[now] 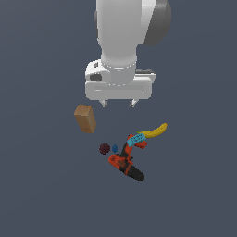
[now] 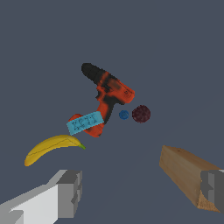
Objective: Pick up a designated object from a clutter of objects.
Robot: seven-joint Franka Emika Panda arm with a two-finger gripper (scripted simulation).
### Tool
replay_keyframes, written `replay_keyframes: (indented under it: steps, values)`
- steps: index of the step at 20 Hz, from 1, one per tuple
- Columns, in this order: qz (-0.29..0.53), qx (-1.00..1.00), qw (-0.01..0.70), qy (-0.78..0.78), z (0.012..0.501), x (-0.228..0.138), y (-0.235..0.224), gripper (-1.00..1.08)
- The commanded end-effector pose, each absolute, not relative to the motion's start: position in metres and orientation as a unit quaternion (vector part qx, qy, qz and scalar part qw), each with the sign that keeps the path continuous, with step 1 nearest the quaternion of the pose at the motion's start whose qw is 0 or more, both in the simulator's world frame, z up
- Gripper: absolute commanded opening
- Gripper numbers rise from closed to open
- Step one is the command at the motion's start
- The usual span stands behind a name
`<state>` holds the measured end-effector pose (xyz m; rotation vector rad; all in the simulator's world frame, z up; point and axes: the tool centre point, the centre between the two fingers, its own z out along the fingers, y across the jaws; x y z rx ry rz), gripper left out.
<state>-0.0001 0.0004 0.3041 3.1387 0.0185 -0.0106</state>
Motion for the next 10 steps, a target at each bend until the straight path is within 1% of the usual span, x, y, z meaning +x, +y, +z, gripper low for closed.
replay_keyframes:
  steps: [1, 10]
  values:
    - [-0.003, 1.0, 0.001, 0.006, 0.3041, -0.0001, 0.0004, 1.0]
    - [-0.011, 1.0, -0.008, 0.019, 0.2979, -0.002, 0.0029, 1.0]
